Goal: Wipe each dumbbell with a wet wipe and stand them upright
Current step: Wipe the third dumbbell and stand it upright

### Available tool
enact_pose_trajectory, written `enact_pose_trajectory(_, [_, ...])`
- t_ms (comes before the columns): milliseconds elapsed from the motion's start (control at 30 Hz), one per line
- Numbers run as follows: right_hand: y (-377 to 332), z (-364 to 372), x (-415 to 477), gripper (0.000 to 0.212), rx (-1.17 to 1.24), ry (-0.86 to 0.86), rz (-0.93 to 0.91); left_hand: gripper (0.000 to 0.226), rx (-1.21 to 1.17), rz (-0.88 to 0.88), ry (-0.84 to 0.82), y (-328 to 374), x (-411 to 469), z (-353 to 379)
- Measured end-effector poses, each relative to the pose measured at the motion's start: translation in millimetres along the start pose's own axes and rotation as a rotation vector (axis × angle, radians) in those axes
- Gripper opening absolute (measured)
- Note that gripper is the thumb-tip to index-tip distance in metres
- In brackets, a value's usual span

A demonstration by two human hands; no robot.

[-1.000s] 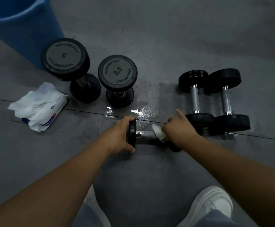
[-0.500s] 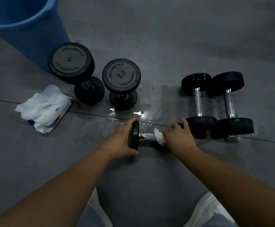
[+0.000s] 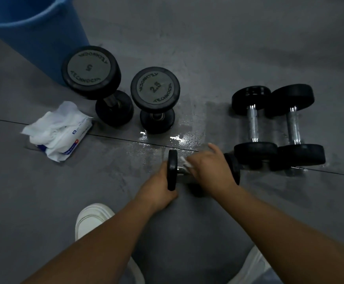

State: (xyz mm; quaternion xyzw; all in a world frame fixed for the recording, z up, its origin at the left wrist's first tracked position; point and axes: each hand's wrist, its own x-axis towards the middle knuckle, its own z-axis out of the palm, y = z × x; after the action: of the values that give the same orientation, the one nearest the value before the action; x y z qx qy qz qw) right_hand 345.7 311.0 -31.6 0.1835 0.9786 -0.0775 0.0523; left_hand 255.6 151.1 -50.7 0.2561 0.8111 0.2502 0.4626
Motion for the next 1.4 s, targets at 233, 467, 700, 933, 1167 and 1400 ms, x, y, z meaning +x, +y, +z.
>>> enact_pose_trajectory(233, [13,-12,0,0.033,0.019,-0.189,-0.068,0.073,-0.184,-0.024,-0.002,2,0,3])
enact_pose_trajectory(467, [9,-8,-13,0.027,0.125,-0.349,-0.002,0.095,-0.329,-0.067,-0.099,3,0,2])
enact_pose_trajectory(700, [0,-7,-19,0.024,0.132,-0.432,-0.048,0.078,-0.475,-0.112,-0.150,6,0,-4])
enact_pose_trajectory(933, [-9,-5,-12,0.022,0.191,-0.362,-0.042,0.069,-0.584,-0.160,-0.196,9,0,-10])
enact_pose_trajectory(1167, [-18,8,-14,0.020,0.226,-0.266,-0.008,0.063,-0.679,-0.304,-0.218,4,2,-14])
enact_pose_trajectory(1400, [-8,-14,-32,0.015,-0.008,-0.214,-0.268,0.040,-0.666,-0.295,-0.160,10,1,-16])
